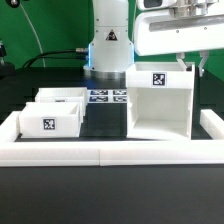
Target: Assemble drawer
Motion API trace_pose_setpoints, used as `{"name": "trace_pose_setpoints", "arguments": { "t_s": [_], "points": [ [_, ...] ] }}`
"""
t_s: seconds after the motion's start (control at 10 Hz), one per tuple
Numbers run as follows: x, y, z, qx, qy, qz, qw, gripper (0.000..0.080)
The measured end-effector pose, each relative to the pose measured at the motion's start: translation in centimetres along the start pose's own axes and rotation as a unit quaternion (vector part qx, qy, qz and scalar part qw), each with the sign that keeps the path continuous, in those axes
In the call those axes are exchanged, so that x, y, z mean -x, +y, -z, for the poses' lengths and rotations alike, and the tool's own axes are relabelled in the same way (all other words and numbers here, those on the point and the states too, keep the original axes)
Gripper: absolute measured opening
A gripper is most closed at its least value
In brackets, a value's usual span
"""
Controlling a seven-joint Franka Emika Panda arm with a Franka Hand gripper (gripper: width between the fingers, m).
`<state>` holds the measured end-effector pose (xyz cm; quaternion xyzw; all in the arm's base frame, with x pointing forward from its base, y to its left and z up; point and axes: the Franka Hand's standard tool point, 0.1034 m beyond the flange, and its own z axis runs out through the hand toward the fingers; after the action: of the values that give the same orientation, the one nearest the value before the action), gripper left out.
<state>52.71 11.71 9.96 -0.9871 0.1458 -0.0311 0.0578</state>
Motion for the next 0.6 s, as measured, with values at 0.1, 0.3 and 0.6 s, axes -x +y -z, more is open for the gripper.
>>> {"name": "trace_pose_setpoints", "arguments": {
  "t_s": [0.1,0.3,0.6],
  "points": [
    [0.0,0.0,0.0,0.0,0.0,-0.005,1.0,0.0041],
    [-0.8,0.0,0.0,-0.008,-0.001,-0.122,0.992,0.0041],
    [-2.0,0.6,0.3,-0.008,-0.001,-0.216,0.976,0.0041]
  ]
}}
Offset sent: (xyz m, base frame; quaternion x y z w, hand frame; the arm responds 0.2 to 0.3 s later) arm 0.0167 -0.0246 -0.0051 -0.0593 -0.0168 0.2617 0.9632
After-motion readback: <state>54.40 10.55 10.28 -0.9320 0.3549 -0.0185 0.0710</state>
